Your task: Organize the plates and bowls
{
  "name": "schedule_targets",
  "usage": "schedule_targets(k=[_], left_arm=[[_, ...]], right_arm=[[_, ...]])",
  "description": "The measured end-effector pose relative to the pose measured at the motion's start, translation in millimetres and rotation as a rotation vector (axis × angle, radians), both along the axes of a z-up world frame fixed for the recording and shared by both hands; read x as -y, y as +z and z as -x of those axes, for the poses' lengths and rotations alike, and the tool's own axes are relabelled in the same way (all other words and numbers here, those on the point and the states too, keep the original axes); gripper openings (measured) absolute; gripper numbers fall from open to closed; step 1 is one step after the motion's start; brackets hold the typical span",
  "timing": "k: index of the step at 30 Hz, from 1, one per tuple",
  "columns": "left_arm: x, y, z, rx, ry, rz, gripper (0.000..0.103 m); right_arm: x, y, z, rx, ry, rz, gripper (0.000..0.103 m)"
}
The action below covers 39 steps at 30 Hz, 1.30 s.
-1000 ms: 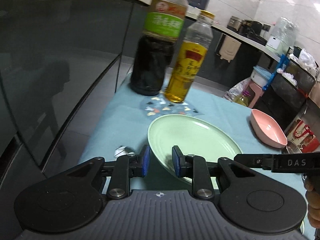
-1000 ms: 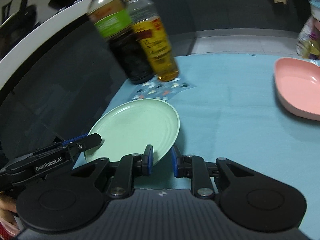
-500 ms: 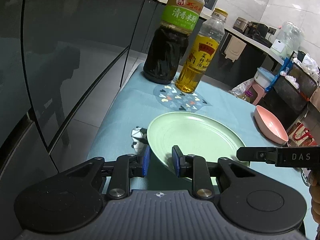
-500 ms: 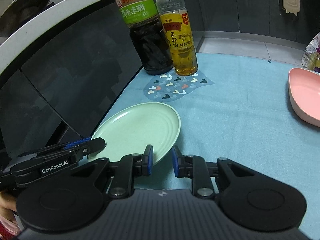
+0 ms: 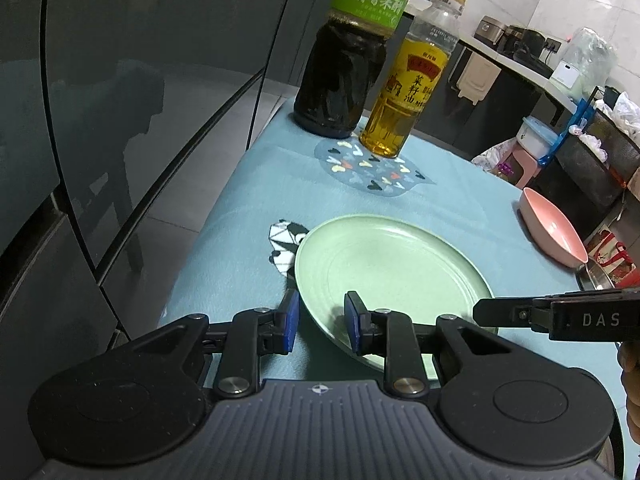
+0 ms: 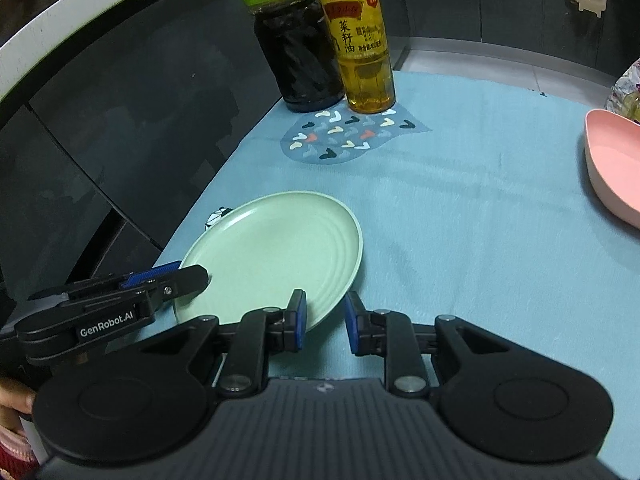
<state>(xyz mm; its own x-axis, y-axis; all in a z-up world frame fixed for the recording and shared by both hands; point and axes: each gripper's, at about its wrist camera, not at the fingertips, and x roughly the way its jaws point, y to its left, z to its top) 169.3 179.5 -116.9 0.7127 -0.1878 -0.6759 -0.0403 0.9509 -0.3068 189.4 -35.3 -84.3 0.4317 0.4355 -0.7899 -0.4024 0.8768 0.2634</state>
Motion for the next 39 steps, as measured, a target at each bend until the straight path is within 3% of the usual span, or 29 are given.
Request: schedule_targets(k=[9, 19, 39], left_arm=[[0.6, 1.3, 1.6, -0.022, -0.006, -0.008, 0.026], [1.3, 20.2, 11.6, 0.032, 0.028, -0.059, 0.029], [66.5, 53.9, 7.2, 0.081, -0.052, -0.179, 0.03]], right_arm=[[2.4, -6.0, -2.2, -0.029, -0.007, -0.012, 0.017], [14.7, 3.3, 5.1, 0.002, -0.025, -0.044, 0.017], [87.0, 22.5, 17.8, 0.09, -0.151, -0.112, 0.019]])
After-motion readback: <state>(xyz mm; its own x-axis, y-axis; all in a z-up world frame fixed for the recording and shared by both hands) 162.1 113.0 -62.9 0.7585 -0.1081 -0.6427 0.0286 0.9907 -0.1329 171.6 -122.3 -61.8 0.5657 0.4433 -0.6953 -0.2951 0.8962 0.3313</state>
